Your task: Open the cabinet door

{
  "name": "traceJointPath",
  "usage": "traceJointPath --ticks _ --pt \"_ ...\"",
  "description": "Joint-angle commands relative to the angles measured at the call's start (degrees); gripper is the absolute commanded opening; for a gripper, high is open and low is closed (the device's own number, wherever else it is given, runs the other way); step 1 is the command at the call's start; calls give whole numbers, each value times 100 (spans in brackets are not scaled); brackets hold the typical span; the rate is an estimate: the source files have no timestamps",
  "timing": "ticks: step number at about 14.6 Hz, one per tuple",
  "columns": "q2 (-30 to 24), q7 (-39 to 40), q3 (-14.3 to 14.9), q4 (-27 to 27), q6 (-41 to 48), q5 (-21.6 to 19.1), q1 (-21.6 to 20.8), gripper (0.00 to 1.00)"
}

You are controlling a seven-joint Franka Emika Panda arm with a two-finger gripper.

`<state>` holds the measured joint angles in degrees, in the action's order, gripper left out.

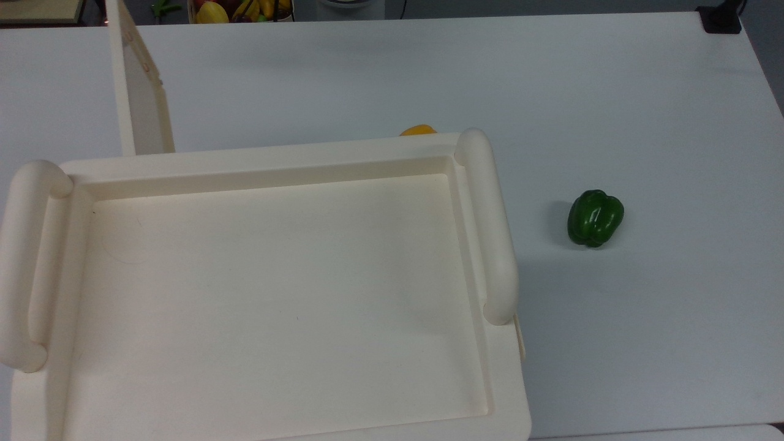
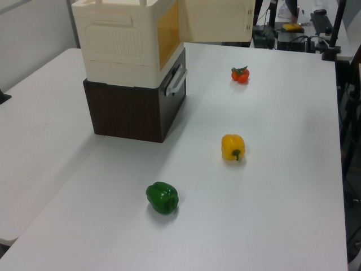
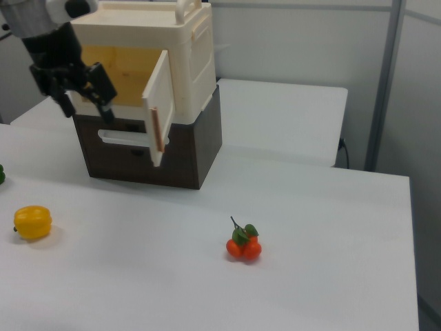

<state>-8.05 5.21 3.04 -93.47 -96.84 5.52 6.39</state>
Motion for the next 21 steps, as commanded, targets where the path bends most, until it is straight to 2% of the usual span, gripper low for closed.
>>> traceJointPath --ticks 1,3,6,9,12,18,21 --pt "23 -449 -31 92 507 -471 -270 100" --pt "58 -837 -40 92 700 -569 -462 100" --pt "198 -864 -40 240 806 -972 -718 100" --pt "365 -838 -40 277 895 -1044 -824 100" --pt "602 -733 21 286 790 -904 -999 100" --pt "752 -697 48 286 359 -570 -1017 100" --pt "787 -697 48 286 350 -543 -1017 100"
